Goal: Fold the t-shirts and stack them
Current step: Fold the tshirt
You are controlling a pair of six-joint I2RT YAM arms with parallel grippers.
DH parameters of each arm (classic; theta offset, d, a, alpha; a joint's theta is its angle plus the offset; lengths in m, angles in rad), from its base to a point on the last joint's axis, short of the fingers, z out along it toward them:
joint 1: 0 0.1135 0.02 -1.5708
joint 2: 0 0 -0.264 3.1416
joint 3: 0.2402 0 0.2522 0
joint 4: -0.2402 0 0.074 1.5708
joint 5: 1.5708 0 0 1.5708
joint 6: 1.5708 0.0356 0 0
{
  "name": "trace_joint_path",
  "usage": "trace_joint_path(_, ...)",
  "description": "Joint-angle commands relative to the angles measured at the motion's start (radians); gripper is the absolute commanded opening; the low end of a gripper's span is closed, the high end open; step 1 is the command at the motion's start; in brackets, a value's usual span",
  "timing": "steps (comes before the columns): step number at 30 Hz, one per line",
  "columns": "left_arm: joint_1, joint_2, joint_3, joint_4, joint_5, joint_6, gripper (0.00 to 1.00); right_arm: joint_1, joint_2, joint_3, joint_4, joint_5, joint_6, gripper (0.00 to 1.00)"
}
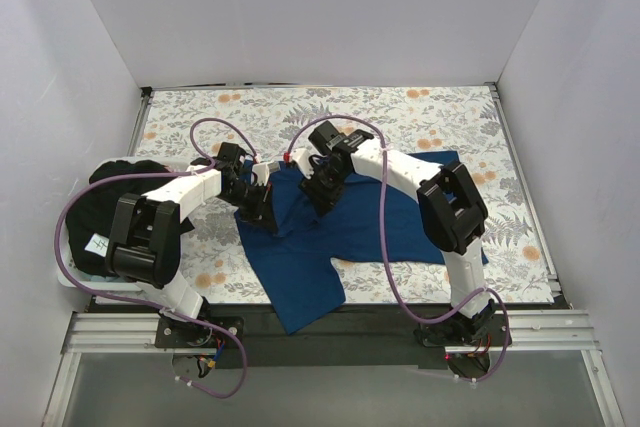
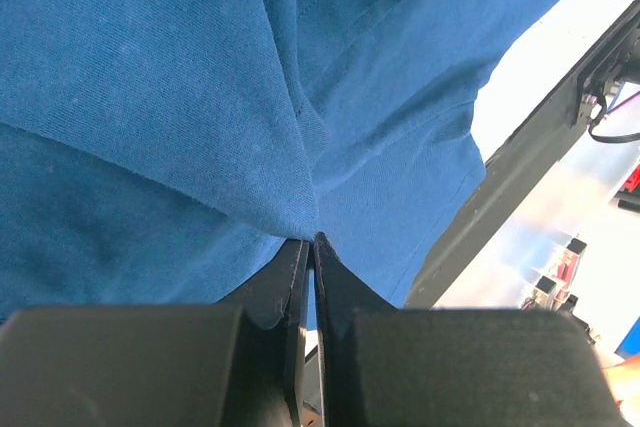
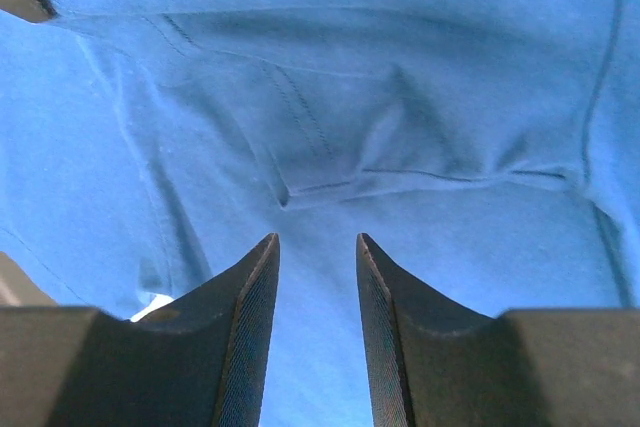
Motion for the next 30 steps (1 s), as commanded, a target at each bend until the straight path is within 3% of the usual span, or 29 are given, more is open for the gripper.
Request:
trace_joint_path(1,-0.001,-0.013,0.014,0.005,0.006,-0.008,0.00,0.021,0.014,0.014,0.008,-0.017,0.022,0.44)
trace_joint_path(12,-0.001,-0.012,0.008,0.018,0.006,-0.020,0.00,0.045,0.090,0.057,0.010,0.059,0.049,0.48)
trace_joint_path(13,-0.001,-0.012,0.010,0.018,0.006,-0.020,0.00,0.044,0.093,0.058,0.011,0.065,0.055,0.46)
trace_joint_path(16,-0.001,-0.012,0.010,0.015,0.003,-0.020,0.00,0.045,0.092,0.065,0.011,0.085,0.066,0.29)
trace_joint_path(17,-0.001,-0.013,0.010,0.013,0.001,-0.018,0.00,0.045,0.081,0.062,0.011,0.088,0.068,0.14)
trace_joint_path(19,-0.001,-0.016,0.010,0.012,0.003,-0.017,0.00,0.045,0.066,0.057,0.011,0.102,0.069,0.01)
trace_joint_path(30,-0.003,-0.055,0.004,0.008,0.027,-0.029,0.00,0.013,-0.055,0.002,0.010,0.128,0.065,0.01)
